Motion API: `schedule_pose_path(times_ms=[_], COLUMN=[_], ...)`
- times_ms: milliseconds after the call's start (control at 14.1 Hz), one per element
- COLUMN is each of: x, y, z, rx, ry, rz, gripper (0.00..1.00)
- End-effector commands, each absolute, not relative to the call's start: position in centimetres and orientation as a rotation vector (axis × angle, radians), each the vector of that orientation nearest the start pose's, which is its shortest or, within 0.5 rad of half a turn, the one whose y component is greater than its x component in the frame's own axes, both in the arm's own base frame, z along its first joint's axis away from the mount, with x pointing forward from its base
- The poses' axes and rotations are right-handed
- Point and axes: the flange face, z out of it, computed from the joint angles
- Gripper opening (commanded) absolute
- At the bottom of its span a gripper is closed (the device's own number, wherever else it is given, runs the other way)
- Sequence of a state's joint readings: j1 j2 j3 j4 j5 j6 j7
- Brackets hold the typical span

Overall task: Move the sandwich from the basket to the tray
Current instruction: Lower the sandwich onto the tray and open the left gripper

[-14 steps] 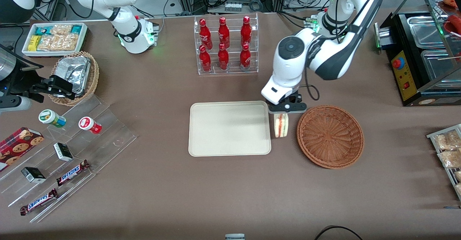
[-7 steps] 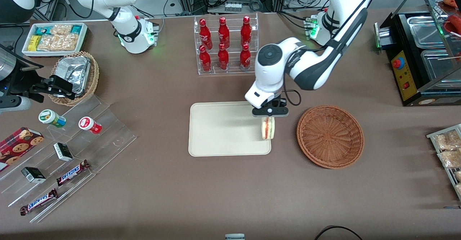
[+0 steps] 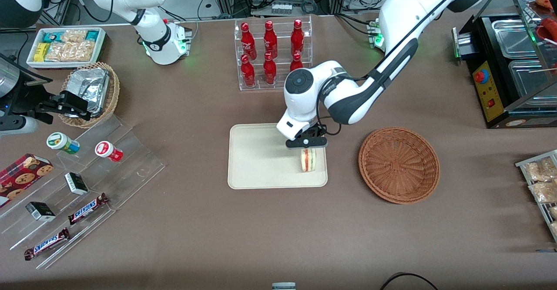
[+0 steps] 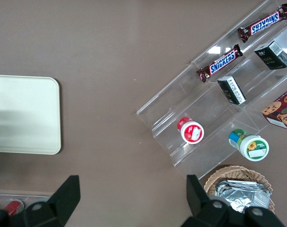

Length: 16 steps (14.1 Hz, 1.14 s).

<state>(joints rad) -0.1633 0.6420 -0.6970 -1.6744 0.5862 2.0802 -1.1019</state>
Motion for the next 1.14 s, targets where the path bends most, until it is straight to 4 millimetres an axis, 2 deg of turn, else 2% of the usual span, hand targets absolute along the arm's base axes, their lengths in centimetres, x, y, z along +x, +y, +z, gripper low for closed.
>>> schedule_pose_path(times_ms=[0, 426, 568, 1065], x=[50.3, 50.2, 49.8, 50.4], y=[-46.0, -47.0, -48.4, -48.5], z=[28.1, 27.1, 27.1, 26.7], rx=[-3.044, -3.076, -3.098, -3.089], ry=[-0.043, -0.018, -0.01, 0.005], rz=[-0.06, -0.049, -0.068, -0.103], gripper=[0.0, 0.0, 0.0, 0.0])
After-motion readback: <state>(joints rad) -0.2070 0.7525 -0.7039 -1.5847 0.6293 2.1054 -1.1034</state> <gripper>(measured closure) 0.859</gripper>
